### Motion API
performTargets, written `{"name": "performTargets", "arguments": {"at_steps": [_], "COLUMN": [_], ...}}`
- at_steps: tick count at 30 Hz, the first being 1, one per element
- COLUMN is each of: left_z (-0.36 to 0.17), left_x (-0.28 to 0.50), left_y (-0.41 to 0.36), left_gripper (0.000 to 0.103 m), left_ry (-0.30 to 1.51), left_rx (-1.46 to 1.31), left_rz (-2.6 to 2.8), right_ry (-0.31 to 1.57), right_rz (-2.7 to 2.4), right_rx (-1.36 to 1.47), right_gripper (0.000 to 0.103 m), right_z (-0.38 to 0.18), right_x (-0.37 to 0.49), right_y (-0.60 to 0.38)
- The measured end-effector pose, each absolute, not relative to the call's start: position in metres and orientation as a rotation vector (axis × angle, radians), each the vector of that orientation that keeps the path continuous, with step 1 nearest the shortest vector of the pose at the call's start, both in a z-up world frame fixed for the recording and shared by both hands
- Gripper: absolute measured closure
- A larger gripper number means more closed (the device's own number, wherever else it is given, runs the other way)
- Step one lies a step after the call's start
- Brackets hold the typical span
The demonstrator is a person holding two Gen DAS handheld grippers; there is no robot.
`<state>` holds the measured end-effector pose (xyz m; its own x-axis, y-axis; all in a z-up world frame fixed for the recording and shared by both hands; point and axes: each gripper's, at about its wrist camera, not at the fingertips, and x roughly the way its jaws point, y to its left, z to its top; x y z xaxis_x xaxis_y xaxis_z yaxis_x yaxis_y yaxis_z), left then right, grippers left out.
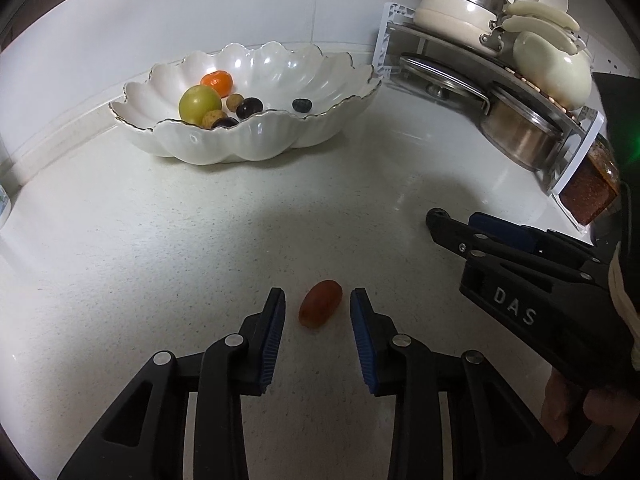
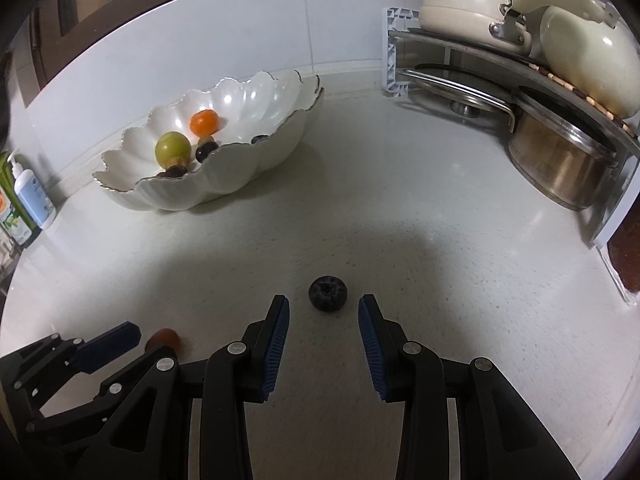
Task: Organize fruits
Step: 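Grasp the red date with the left tool while the right tool grasps the dark berry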
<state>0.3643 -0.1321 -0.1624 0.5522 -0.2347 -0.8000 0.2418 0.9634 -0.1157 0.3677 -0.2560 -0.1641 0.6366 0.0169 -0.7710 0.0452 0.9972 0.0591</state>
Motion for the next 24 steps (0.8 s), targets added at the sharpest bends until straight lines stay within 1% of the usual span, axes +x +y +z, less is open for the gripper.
{"name": "performTargets", "arguments": {"at_steps": [3,4,7,13,16,17,18,24], "left_z": [-0.165,-0.166,-0.169,-0.170,-0.169,-0.169,-0.169,-0.167], "left_x": [0.366,0.366,0.368,0.370,0.370,0.370,0.370,0.371], "left_y": [-0.134,-0.134,-0.134,-0.134,-0.135,-0.135,-0.135,-0.132], "left_gripper": [0.070,0.072,0.073,0.079,0.081,0.081,0.082,0.082], "left_ry": [0.952,0.956,0.967,0.962,0.959,0.956,0.955,0.954], "left_rx": [0.008,0.006,0.001,-0.009,-0.004,-0.001,-0.002,-0.016], "left_rz": [-0.288,-0.290,-0.287,-0.282,-0.284,-0.284,-0.285,-0.285], "right_ry": [0.886,0.888,0.894,0.897,0.892,0.891,0.890,0.875], "right_rz": [-0.019,-0.019,-0.018,-0.025,-0.019,-0.018,-0.015,-0.015], "right_rx": [0.084,0.083,0.072,0.061,0.062,0.061,0.064,0.073], "right_gripper": [0.066,0.066,0.066,0.066,0.070,0.077,0.078,0.078], "right_z": [-0.167,-0.168,-0.172,-0.176,-0.177,-0.177,-0.176,-0.173], "right_x": [0.373,0.374,0.379,0.385,0.385,0.385,0.384,0.381], "right_y": [-0.257,-0.257,-0.256,-0.257,-0.256,-0.256,-0.256,-0.255]}}
